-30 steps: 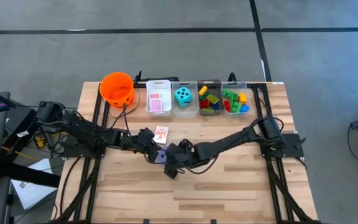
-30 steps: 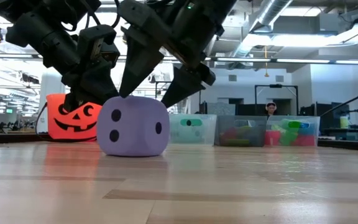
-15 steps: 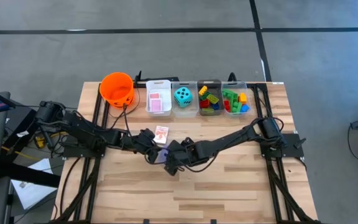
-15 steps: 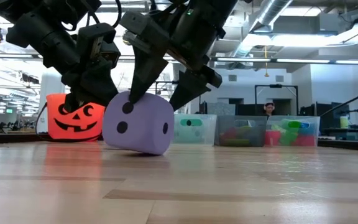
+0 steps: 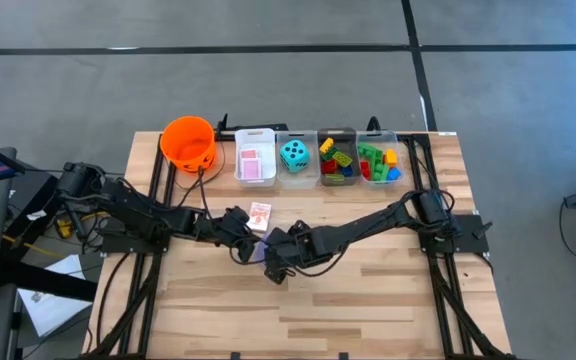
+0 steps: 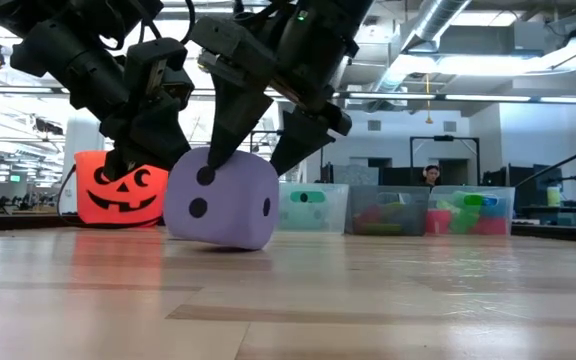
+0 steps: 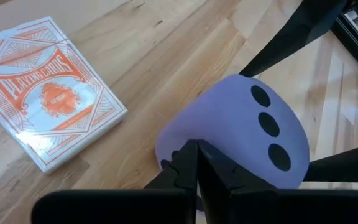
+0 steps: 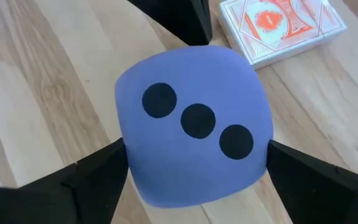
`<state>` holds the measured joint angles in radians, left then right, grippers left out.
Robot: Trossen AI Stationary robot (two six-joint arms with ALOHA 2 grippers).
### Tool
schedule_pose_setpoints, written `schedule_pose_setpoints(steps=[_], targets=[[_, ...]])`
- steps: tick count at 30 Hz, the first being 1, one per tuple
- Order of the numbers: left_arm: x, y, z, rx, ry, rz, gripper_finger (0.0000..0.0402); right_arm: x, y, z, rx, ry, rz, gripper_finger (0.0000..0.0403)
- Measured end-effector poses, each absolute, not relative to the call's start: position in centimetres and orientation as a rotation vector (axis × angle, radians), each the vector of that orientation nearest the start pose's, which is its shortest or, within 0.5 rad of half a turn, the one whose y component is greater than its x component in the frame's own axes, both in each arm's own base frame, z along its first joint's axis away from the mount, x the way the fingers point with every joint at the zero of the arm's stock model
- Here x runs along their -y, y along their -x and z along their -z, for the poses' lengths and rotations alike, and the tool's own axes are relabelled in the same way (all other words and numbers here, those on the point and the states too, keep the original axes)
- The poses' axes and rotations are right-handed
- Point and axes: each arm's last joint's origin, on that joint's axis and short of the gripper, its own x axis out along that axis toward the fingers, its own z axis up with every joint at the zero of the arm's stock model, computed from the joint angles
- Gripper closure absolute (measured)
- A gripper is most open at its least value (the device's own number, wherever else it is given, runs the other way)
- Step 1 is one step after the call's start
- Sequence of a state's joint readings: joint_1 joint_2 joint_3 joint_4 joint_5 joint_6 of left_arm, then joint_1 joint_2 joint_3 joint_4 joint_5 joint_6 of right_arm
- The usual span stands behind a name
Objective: Pick & Place Toys
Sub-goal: Put the violet dice into the left transparent bin
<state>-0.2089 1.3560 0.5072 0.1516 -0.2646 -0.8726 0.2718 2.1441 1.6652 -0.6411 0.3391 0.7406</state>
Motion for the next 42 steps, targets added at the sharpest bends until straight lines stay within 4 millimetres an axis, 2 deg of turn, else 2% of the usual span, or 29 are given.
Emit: schedule_pose_setpoints(steps=[5,20,27,34,37,42], targets=[[4.3,-24.0,-15.5,-0.605,0.673,-0.343,0.0401,-11.2,-43.9,-18.6,-0.946,-0.277,0.456,0.0046],[4.3,-24.1,-15.6,-0.595,0.675,-0.344,0.0401,-11.2,-43.8,-18.7,-0.955,-0.265,0.462,0.0046],[4.3,-23.9,-15.5,-0.609,0.671,-0.346,0.0401,-11.3,-44.2,-19.8,-0.939,-0.244,0.43,0.0046],[4.3,-24.0,-15.6,-0.6,0.675,-0.341,0.0401,-11.0,-44.1,-19.3,-0.966,-0.263,0.42,0.0047],[4.3,-24.0,-15.6,-0.595,0.675,-0.342,0.0401,-10.5,-44.1,-19.0,-0.977,-0.281,0.422,0.0062],[4.3,-24.0,-15.6,-0.593,0.674,-0.345,0.0401,-10.1,-44.0,-19.0,-0.984,-0.29,0.43,0.0115]])
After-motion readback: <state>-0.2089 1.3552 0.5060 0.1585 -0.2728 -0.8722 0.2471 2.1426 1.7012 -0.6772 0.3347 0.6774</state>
